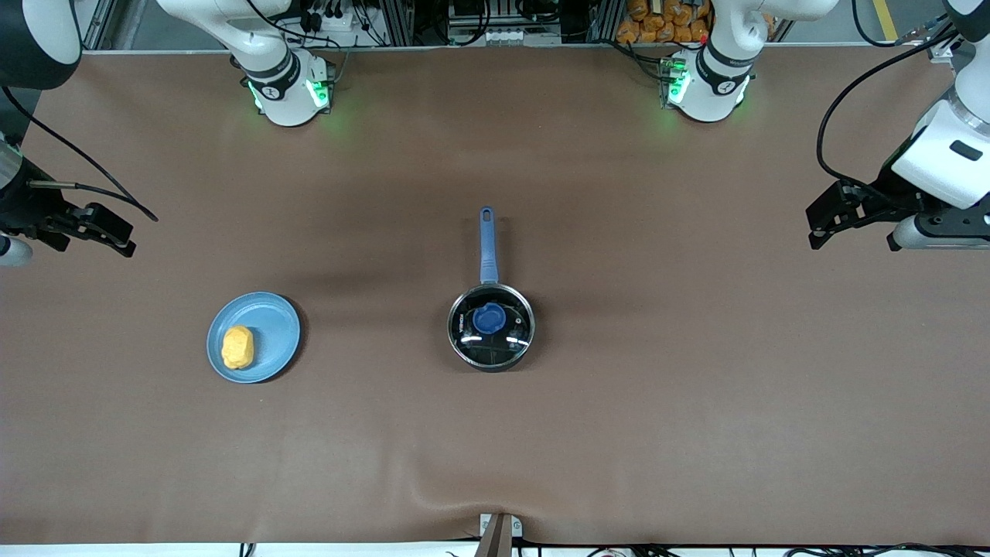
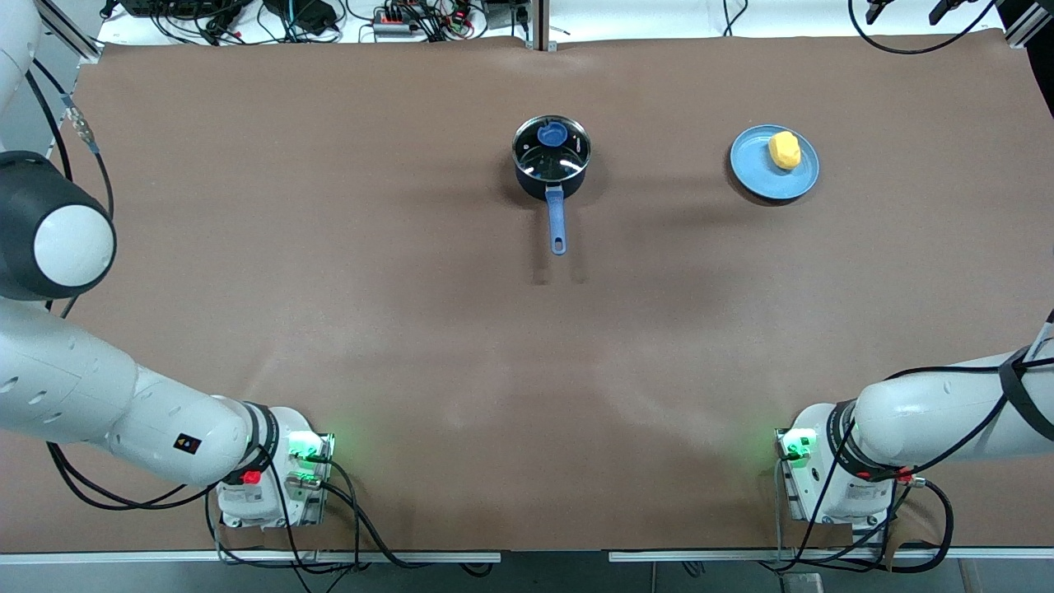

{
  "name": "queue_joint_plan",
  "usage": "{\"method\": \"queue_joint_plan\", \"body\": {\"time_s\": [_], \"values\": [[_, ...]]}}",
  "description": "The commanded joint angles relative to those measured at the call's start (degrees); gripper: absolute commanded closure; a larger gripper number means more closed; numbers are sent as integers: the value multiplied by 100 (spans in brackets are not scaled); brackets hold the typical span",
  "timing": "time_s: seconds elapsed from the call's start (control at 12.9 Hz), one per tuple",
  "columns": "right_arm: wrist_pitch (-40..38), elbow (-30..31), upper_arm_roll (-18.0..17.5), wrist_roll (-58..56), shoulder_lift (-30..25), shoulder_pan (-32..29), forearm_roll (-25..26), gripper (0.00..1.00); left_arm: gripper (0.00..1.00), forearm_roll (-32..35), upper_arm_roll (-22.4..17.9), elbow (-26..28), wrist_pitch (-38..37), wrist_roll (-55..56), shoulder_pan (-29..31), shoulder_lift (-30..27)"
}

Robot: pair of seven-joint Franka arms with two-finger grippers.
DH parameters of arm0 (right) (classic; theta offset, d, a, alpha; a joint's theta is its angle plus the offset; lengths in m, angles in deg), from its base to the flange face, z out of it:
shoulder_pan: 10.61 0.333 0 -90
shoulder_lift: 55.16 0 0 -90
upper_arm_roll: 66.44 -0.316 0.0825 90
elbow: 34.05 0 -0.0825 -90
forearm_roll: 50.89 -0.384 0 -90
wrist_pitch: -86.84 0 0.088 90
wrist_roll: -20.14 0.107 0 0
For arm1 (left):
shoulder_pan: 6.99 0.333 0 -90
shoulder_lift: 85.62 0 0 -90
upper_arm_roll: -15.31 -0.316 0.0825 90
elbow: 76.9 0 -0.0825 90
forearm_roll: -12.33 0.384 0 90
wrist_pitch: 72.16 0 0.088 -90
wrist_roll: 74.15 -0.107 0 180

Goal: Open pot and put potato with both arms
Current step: 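Move the right gripper down over the yellow potato on the blue plate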

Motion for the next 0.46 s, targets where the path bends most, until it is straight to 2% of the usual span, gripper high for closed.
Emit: {"method": "queue_joint_plan", "body": {"time_s": [0.0, 0.39], "values": [[20, 112, -30, 61, -102, -38, -62, 0, 0, 141, 40, 150, -8, 166, -24, -159], [275, 279, -39, 61, 56, 49, -62, 0, 0, 132, 40, 150, 1, 113, -16, -159]]}}
